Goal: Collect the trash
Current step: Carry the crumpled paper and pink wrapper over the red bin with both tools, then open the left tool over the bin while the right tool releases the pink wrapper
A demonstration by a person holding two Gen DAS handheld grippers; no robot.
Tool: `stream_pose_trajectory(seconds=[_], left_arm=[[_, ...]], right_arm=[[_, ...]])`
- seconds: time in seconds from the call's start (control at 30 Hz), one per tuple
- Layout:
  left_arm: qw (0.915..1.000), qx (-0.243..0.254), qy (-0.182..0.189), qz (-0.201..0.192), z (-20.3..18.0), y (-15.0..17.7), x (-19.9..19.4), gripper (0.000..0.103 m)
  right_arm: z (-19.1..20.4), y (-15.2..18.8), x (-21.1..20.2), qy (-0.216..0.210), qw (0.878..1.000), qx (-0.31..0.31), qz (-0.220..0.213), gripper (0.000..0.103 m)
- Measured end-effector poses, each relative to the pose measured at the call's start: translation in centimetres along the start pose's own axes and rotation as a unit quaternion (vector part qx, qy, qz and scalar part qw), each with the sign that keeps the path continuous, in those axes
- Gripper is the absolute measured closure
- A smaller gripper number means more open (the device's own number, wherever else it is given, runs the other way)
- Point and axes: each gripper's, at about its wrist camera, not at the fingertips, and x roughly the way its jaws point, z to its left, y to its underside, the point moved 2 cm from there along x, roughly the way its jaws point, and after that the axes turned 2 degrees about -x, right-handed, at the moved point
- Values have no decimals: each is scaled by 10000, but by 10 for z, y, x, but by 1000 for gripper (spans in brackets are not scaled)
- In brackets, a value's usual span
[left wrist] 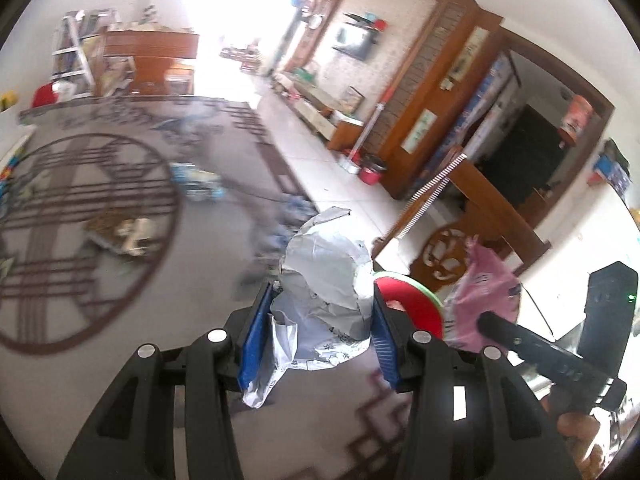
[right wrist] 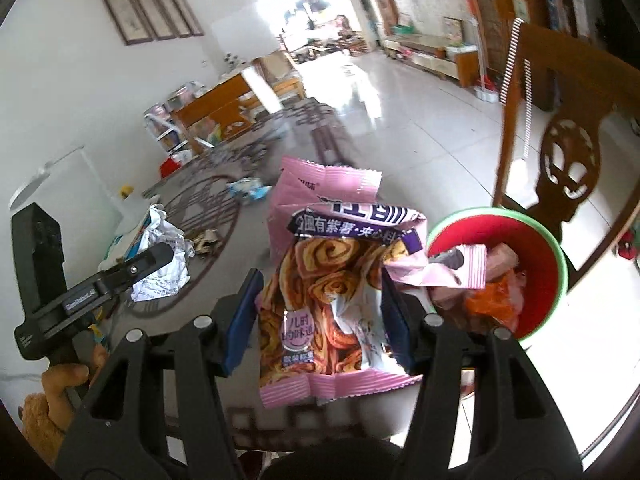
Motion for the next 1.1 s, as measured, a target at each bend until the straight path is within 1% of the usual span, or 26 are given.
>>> stream_pose_trajectory(seconds=[0.23, 0.47, 0.57, 0.7, 0.8, 0.9, 1.0, 1.1], left_arm=[[9990, 278, 234, 256, -39, 4, 32, 59], [9975, 478, 306, 426, -55, 5, 53, 59], [9966, 592, 280, 502, -59, 6, 62, 59], [9953, 676, 304, 620, -66, 7, 78, 59], [9932, 778, 402, 773, -77, 6, 97, 59], [9894, 907, 632, 947, -96, 5, 119, 59], [9860, 1062, 752, 1040, -112, 4, 136, 59], [9836, 1032, 885, 1182, -123, 5, 152, 59]], right_arm=[[-40, -1, -4, 285, 9990, 308, -145, 47], [-72, 5, 3, 499, 9967, 619, -175, 47], [-86, 10, 9, 535, 9952, 802, -147, 47], [-99, 12, 14, 628, 9940, 891, -106, 47], [-110, 11, 14, 716, 9925, 977, -154, 47], [-123, 10, 14, 732, 9905, 1152, -192, 47], [-137, 7, 16, 750, 9883, 1313, -203, 47], [-149, 5, 18, 835, 9868, 1372, -199, 47]])
